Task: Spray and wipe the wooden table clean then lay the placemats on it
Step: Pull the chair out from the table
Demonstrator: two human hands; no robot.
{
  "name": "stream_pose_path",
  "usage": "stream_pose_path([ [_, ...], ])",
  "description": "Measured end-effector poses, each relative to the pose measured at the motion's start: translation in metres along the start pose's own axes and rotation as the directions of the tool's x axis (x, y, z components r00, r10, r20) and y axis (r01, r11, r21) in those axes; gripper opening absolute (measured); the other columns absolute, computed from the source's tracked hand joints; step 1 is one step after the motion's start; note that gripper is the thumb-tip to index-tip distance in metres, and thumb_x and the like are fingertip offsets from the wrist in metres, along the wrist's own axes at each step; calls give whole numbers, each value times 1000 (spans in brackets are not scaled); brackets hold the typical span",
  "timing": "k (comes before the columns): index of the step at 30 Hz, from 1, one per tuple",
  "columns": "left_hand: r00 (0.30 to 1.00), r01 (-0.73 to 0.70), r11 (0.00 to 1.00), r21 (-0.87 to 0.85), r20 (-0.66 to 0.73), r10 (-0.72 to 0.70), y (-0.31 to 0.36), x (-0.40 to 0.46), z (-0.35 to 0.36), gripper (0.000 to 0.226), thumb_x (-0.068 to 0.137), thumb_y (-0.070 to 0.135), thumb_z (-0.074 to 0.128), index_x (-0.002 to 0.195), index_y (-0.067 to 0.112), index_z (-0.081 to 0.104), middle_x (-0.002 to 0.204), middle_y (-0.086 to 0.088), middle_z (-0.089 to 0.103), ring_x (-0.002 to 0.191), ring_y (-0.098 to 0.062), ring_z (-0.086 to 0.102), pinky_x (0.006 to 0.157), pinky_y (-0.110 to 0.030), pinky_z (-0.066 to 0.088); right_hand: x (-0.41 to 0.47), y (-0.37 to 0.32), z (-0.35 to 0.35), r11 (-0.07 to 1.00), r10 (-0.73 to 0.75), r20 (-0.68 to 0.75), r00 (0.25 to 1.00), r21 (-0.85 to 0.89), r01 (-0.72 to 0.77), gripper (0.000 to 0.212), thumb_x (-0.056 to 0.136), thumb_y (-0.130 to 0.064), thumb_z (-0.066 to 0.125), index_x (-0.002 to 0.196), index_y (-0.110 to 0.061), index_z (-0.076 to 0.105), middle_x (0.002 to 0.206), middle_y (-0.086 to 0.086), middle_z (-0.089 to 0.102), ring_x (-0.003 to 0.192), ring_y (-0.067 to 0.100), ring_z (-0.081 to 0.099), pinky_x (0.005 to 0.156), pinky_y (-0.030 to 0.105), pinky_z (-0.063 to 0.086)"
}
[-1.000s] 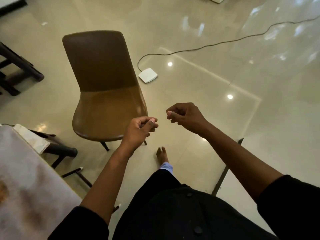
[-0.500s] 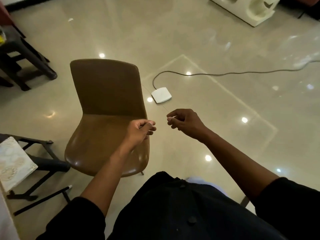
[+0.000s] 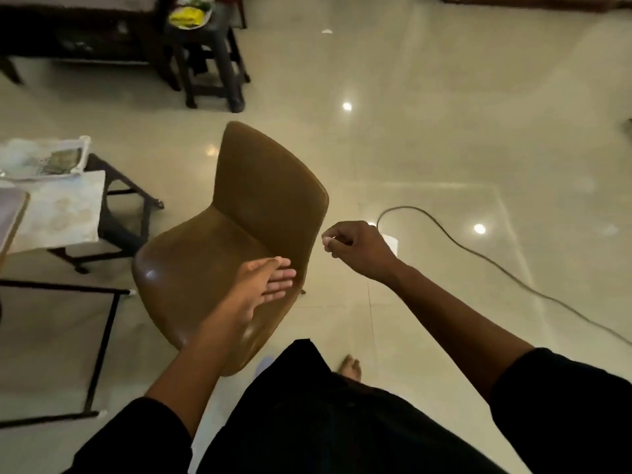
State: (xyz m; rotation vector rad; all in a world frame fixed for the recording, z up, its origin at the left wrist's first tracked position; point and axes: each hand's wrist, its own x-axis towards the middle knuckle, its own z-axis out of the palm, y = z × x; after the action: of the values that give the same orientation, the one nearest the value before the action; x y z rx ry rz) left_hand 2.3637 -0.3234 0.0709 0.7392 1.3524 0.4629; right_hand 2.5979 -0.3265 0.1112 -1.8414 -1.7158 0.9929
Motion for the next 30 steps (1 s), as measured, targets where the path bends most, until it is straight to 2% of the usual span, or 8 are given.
stream_pose_path([
  [6, 981, -23, 964, -266, -192, -30, 5, 16, 27, 26, 109, 29, 58, 119, 12, 74, 111, -8, 81, 105, -26, 77, 93, -41, 61, 87, -8, -18, 946, -153, 220, 964, -250, 207, 21, 101, -36, 63, 110, -23, 77, 108, -7, 77, 96, 14, 71, 80, 28, 52],
  [10, 948, -38, 939, -343, -308, -74, 14, 48, 34, 23, 105, 25, 63, 120, 10, 73, 114, -8, 79, 105, -26, 76, 89, -37, 61, 139, -26, -14, 717, -314, 368, 875, -512, 472, 27, 102, -38, 59, 123, -26, 71, 121, -4, 75, 108, 22, 70, 89, 34, 54],
  [13, 925, -25, 936, -350, -363, -111, 26, 76, 36, 24, 106, 20, 61, 125, 9, 71, 118, -8, 78, 108, -27, 75, 88, -36, 62, 177, -36, -7, 513, -410, 499, 763, -566, 646, 29, 104, -36, 57, 126, -21, 70, 123, 1, 73, 109, 25, 70, 89, 36, 55],
  [18, 929, 64, 941, -333, -325, -178, 39, 111, 53, 12, 105, 24, 64, 112, 17, 72, 114, -6, 76, 109, -27, 73, 97, -41, 61, 230, -43, 7, 344, -390, 643, 659, -562, 752, 29, 106, -38, 54, 121, -19, 69, 115, 1, 72, 102, 20, 69, 86, 30, 53],
  [22, 874, 137, 945, -298, -412, -257, 47, 137, 58, 13, 103, 34, 64, 91, 31, 67, 106, 0, 71, 109, -26, 70, 101, -43, 58, 271, -57, 21, 192, -349, 777, 523, -487, 852, 30, 107, -37, 52, 126, -18, 66, 122, 3, 70, 113, 23, 65, 97, 38, 53],
  [26, 804, 170, 967, -187, -542, -246, 60, 163, 57, 30, 106, 38, 56, 121, 17, 71, 120, -6, 72, 104, -23, 65, 90, -31, 48, 309, -69, 58, -121, -290, 887, 360, -407, 905, 29, 104, -36, 54, 126, -20, 64, 127, 6, 67, 120, 27, 60, 105, 47, 45],
  [28, 790, 210, 965, -154, -555, -260, 63, 177, 61, 35, 110, 39, 47, 122, 12, 67, 119, -11, 70, 95, -20, 57, 85, -30, 41, 326, -72, 81, -250, -249, 925, 287, -348, 904, 29, 102, -35, 58, 127, -21, 64, 130, 8, 64, 123, 29, 56, 109, 50, 41],
  [30, 754, 248, 952, -177, -582, -305, 61, 192, 67, 40, 110, 45, 40, 116, 16, 66, 112, -10, 71, 93, -20, 60, 90, -32, 47, 340, -75, 103, -346, -190, 954, 231, -285, 894, 32, 101, -35, 58, 130, -22, 64, 136, 10, 60, 129, 30, 52, 114, 53, 35],
])
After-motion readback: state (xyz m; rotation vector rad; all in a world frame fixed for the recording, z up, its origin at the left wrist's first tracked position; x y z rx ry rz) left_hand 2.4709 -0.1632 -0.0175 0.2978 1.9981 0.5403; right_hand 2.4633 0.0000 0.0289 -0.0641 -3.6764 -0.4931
